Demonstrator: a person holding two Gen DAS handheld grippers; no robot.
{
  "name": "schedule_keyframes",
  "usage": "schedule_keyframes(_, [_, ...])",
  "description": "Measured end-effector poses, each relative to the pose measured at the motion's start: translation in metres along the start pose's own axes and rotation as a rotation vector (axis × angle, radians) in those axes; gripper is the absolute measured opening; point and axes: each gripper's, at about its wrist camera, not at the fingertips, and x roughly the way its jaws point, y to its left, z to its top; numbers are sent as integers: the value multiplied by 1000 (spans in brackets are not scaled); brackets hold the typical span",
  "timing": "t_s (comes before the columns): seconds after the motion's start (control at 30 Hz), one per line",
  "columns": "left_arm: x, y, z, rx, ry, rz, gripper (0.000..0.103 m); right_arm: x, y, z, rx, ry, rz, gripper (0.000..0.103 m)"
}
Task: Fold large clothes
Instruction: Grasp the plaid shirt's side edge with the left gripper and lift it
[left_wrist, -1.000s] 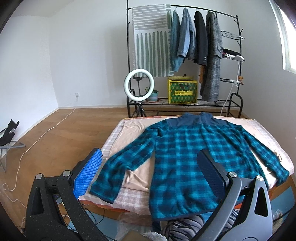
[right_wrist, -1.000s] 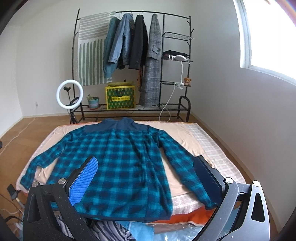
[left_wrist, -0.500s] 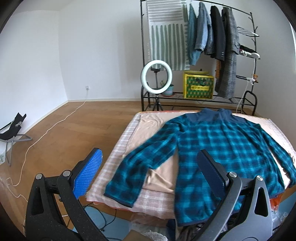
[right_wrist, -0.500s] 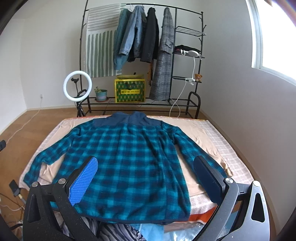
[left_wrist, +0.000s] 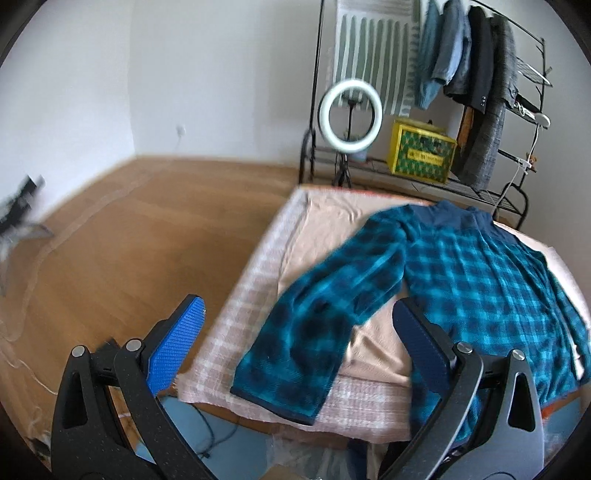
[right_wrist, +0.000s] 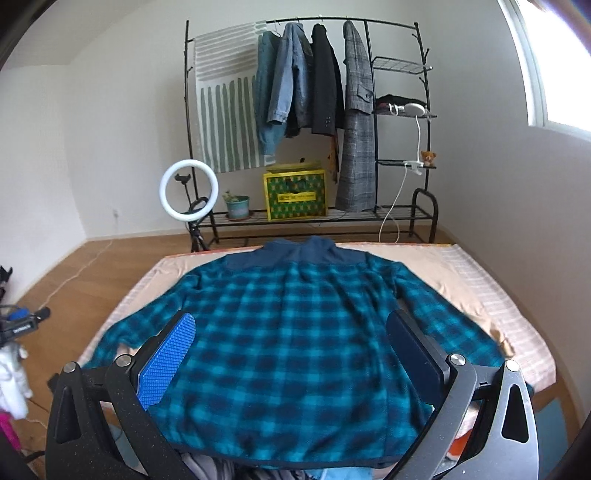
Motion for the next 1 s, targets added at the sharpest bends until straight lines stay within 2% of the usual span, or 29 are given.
schedule_keyframes(0.1, [40,39,-4,-119,112,-86,82,9,-1,-1,23,34,25,102])
schedule_keyframes(0.13, [54,53,-6,-173,150,-117,73,11,1,-2,32,47,37,102])
schedule_keyframes(0.17, [74,70,-11,-243,199,-169,69,14,1,-2,41,59,50,102])
schedule_keyframes(0.27, [114,99,-23,-347,291,-258,60,21,3,-4,59,97,85,102])
schedule_keyframes(0.37, [145,110,-36,-394,360,-322,56,26,7,-8,56,119,93,102])
schedule_keyframes(0.6, [187,110,-61,-350,444,-255,56,32,15,-13,50,155,92,102])
schedule_keyframes(0.83, [196,106,-72,-303,457,-221,54,33,18,-14,38,170,88,102])
schedule_keyframes(0.87, [196,105,-72,-295,454,-216,39,34,19,-14,39,171,89,102])
schedule_keyframes(0.9, [197,103,-71,-289,460,-210,28,34,18,-15,40,172,91,102])
schedule_keyframes(0.93, [199,101,-71,-289,471,-210,2,34,19,-15,40,173,92,102])
schedule_keyframes(1.0, [197,103,-69,-307,465,-224,1,35,19,-15,40,176,95,102])
